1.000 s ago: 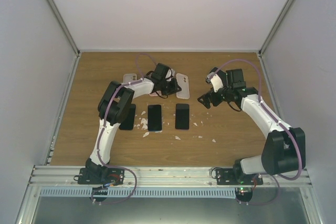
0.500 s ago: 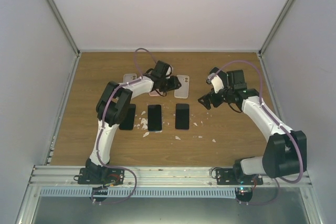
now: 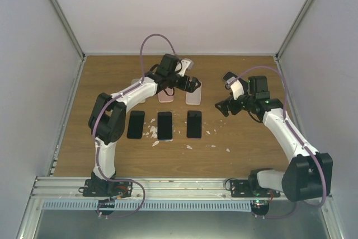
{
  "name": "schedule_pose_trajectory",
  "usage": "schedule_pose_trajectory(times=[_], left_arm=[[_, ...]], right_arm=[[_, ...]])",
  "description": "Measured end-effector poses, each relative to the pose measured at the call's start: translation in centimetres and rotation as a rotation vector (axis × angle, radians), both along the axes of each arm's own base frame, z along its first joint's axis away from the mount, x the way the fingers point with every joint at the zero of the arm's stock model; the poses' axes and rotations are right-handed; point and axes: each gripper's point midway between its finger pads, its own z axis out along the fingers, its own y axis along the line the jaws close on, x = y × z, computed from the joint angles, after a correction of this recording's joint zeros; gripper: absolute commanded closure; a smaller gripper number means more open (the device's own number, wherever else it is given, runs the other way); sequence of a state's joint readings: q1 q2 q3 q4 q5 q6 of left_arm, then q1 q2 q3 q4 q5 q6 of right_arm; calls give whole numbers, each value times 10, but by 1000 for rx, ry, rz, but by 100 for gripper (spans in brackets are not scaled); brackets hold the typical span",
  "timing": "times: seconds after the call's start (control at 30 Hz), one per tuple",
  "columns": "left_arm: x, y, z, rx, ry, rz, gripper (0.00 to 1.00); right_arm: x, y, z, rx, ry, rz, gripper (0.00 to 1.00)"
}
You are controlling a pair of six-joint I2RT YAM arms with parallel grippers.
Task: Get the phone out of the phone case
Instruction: Place the phone case at the center of the board.
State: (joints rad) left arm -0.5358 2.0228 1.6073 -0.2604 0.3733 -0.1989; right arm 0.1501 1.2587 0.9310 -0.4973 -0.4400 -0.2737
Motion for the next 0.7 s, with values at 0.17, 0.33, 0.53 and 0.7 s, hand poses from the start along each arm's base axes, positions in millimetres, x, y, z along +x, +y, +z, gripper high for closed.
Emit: schedule_pose_trajectory(times=[0.17,0.33,0.53,0.7], left_arm=[[-22,-4,5,88,-110,-186,1],[-35,-4,-6,192,-179,-312,1],[-48,-17,-23,307,-258,-411,1],[-49,-21,-48,401,-281,-443,1]], right_arm=[[3,-16,10,11,-28,-45,0],[4,-21,11,15,-31,-60,1],[4,-22,11,18,-30,-59,0],[4,-21,11,20,-29,-58,0]])
